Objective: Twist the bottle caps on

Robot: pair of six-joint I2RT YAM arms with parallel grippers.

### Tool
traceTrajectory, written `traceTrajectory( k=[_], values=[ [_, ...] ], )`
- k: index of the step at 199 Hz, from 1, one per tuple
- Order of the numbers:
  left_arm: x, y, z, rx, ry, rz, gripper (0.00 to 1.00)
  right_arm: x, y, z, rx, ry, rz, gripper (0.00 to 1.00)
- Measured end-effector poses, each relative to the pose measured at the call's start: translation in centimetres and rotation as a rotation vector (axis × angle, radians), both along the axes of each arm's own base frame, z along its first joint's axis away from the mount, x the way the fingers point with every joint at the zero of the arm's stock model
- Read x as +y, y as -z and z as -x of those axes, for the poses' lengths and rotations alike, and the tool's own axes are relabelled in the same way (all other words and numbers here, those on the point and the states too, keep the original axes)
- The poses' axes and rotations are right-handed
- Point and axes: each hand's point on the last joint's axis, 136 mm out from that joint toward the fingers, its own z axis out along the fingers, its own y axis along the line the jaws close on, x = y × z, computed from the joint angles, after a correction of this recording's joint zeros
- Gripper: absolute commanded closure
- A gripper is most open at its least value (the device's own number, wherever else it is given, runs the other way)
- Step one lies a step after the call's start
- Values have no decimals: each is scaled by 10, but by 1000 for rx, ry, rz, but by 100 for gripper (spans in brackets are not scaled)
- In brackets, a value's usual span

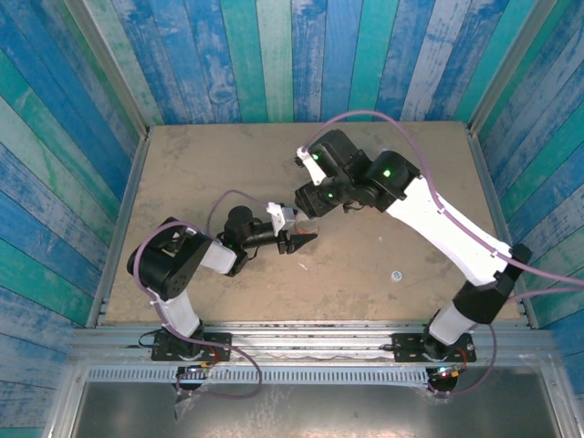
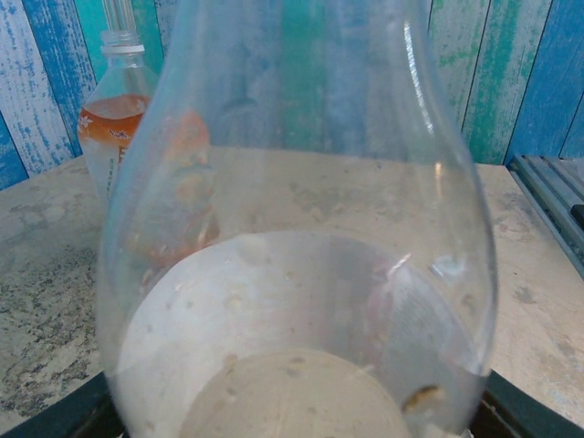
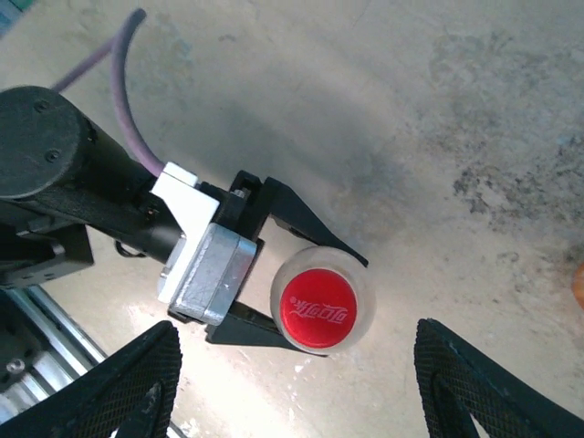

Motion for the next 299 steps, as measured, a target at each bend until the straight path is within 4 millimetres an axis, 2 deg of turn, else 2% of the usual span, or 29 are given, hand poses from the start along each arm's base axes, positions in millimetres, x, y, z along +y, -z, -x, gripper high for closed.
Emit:
traceTrajectory(
  k=[57,102,239,299],
  values=[
    [1,0,0,1,3,2,34,-18,19,-22,96,99,-173,58],
    [1,0,-1,2,3,2,34,-10,16,-24,130,69,-248,67],
    [1,0,0,2,7,2,34,-1,35,-22,209,33,-261,78],
    [1,0,0,2,8,2,34,1,38,-20,226,22,-263,79]
  ],
)
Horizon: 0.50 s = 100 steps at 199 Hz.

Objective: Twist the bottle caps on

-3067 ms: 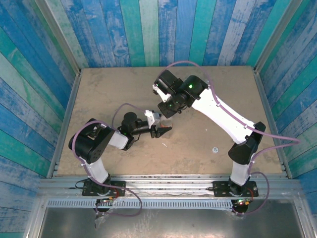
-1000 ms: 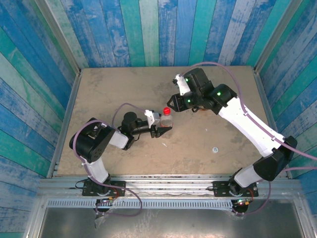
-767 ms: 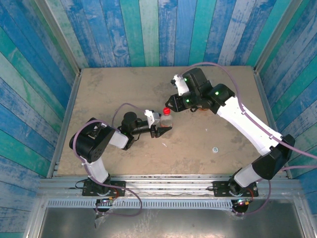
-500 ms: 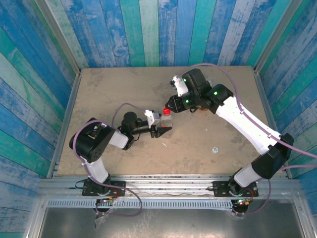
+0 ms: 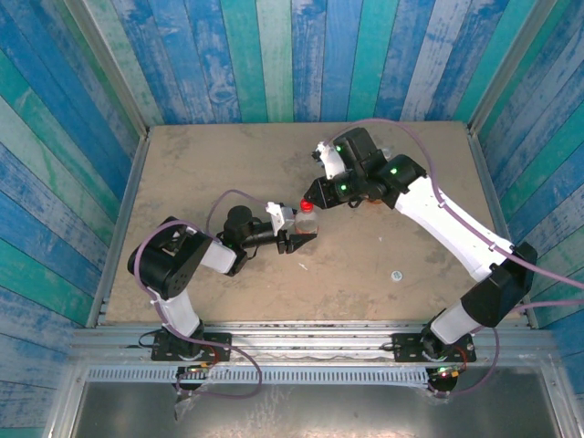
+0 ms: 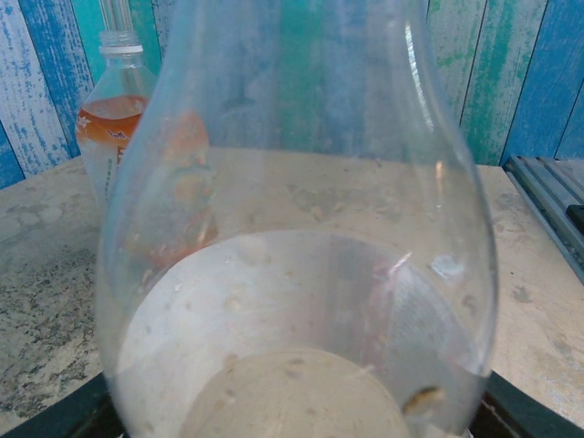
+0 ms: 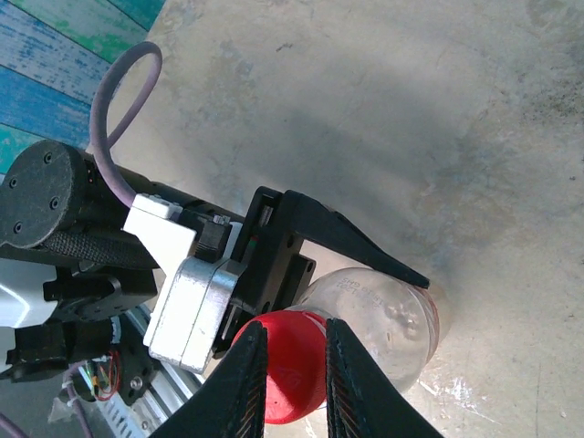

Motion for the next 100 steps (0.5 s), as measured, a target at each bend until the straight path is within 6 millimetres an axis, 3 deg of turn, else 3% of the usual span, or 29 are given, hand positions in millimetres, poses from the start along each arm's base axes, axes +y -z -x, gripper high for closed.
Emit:
traceTrajectory(
  k=[100],
  values=[
    [2,0,-2,8,-5,2,35,1,1,1,6,-5,-25,81]
  ],
)
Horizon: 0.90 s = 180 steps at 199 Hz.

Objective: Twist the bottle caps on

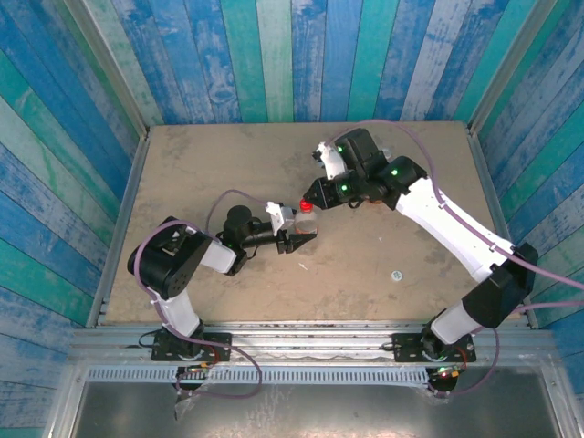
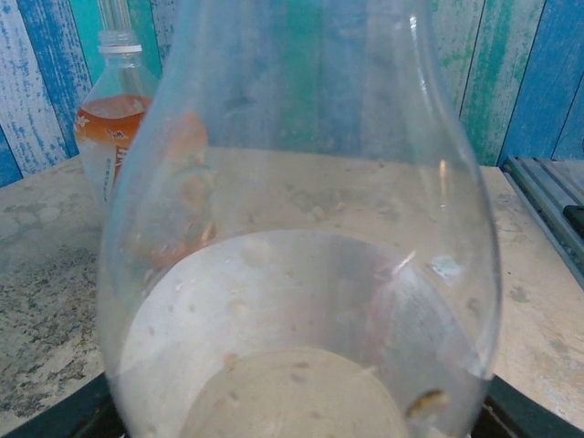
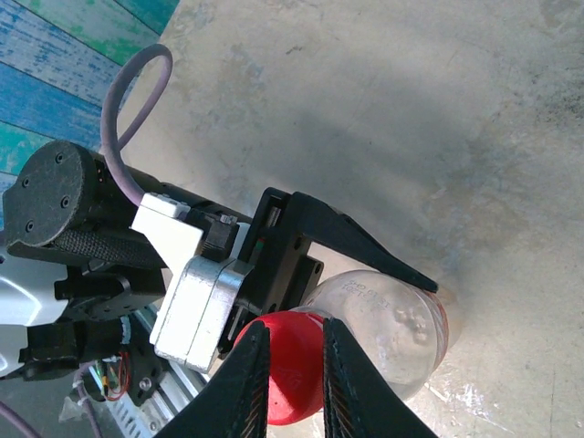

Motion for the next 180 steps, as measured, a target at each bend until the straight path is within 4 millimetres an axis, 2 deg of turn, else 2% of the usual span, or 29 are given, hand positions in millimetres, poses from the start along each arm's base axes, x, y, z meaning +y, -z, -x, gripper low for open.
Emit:
traceTrajectory(
  k=[150,167,180],
  values=[
    [-1,1,1,21,17,5,37,-9,0,11,16,30,-21,83],
    [-1,1,1,23,17,5,36,-10,0,12,20,32,-22,81],
    [-1,1,0,24,16,5,36,-10,0,13,26,33,-21,75]
  ],
)
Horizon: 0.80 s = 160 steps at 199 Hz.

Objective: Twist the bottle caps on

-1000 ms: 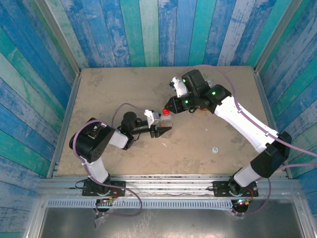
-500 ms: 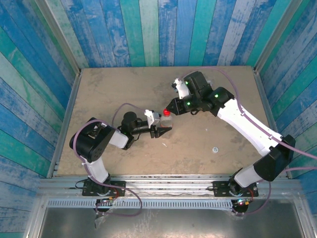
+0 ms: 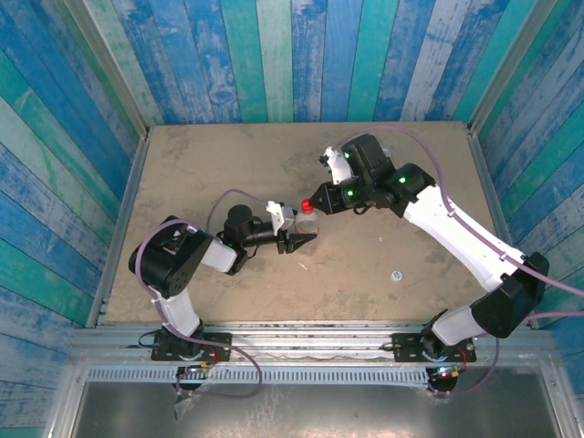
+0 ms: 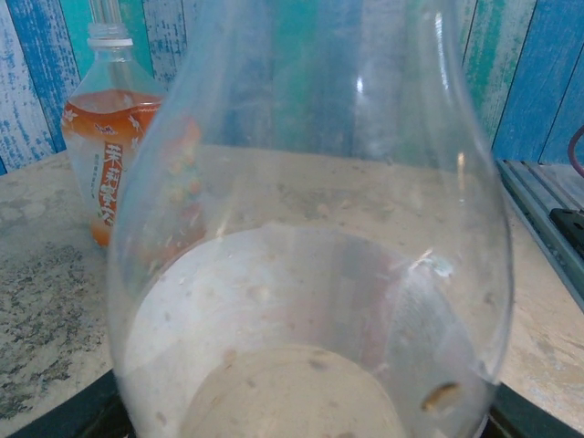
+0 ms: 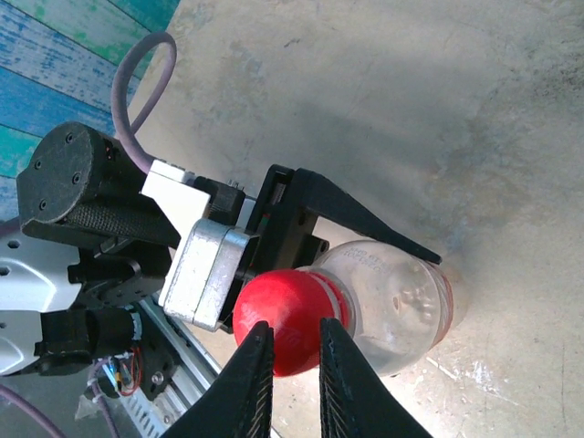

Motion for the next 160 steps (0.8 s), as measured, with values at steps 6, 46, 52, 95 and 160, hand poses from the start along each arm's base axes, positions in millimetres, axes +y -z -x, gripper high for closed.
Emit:
traceTrajectory(
  k=[6,46,52,95,160],
  values=[
    [0,0,0,1,-1,0,37,0,1,1,7,2,1,73],
    [0,0,-1,10,-2,0,36,-3,4,3,19,7,20,64],
    [0,0,-1,10,-2,0,36,-4,4,3,17,8,23,64],
    [0,0,-1,10,-2,0,36,-2,-12,-4,-24,8,11,66],
    [0,0,-1,10,-2,0,36,5,-8,-16,-33,-8,25,79]
  ],
)
